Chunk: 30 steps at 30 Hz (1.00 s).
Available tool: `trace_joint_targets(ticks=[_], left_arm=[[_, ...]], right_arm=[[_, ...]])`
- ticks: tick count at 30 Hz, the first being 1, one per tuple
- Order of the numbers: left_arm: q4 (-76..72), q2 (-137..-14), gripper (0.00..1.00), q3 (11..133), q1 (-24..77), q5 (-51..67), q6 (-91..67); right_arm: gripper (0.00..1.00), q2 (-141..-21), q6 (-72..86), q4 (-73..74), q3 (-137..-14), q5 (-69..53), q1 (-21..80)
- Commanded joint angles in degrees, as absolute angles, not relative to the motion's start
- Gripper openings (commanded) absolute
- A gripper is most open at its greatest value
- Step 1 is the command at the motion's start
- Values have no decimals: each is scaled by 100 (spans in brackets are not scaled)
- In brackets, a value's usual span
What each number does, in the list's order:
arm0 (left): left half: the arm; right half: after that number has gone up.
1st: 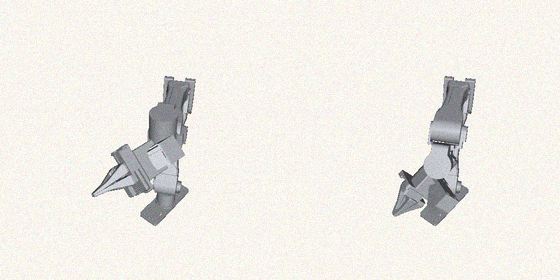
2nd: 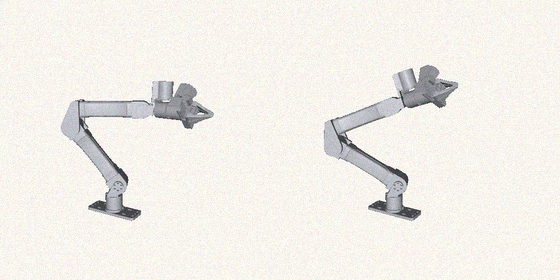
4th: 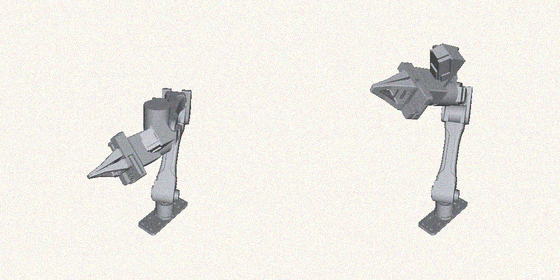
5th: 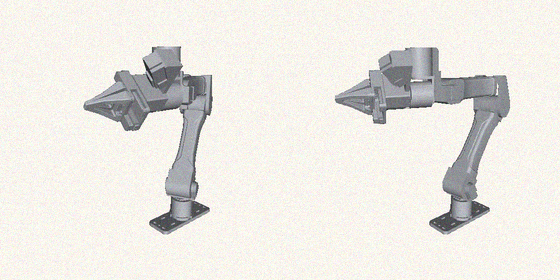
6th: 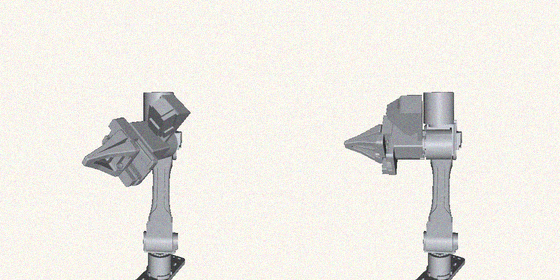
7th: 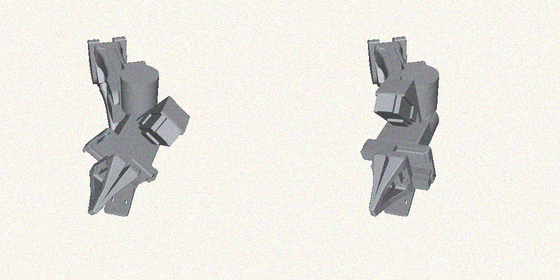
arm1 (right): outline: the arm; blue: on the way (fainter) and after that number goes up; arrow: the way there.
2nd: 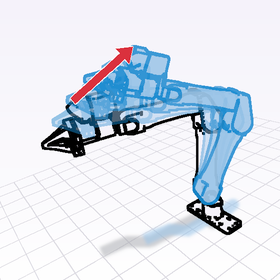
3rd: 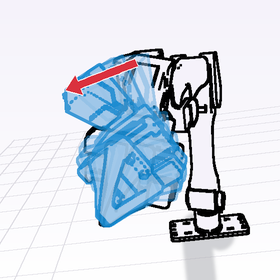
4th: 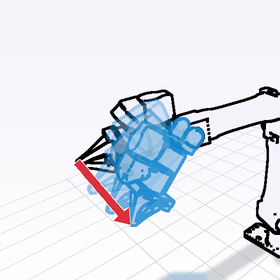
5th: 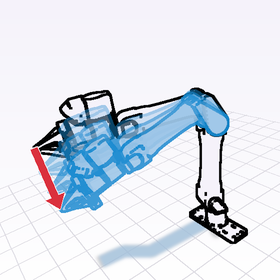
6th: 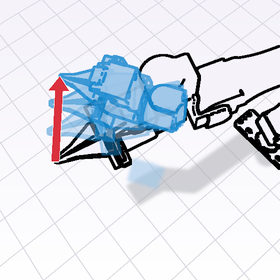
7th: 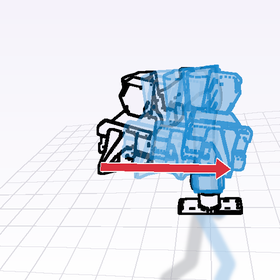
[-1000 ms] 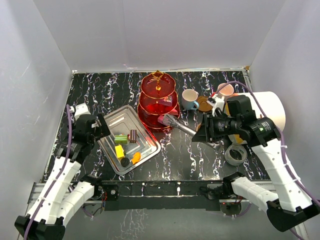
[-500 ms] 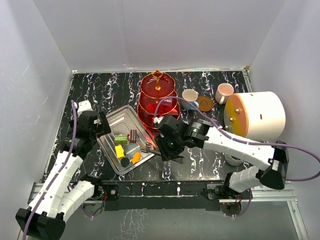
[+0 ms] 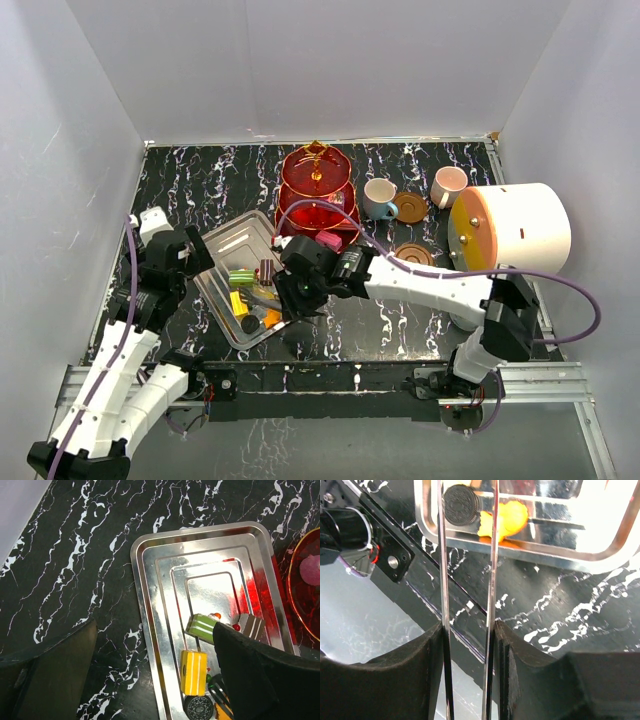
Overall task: Serve the afternoon tea
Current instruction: Pick up the desert from the tray.
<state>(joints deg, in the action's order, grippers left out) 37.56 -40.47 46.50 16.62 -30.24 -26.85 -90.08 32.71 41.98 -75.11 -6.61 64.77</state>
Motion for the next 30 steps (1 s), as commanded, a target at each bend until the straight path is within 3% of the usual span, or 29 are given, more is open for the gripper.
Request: trace_joint_targets(ticks=[1, 13, 30], left_arm=[[3853, -3903, 99, 4800, 1674, -3286, -2759], [3837, -3988, 99, 4790, 1678, -3205, -2735], [3766, -4109, 99, 4788, 1671, -3041, -2646]], right_arm=[[39, -9211, 3458, 3212, -7547, -871, 6485], [39, -9498, 3428, 3324, -7571, -946, 6344], [38, -9913, 3497, 2562, -7360, -2358, 6112]])
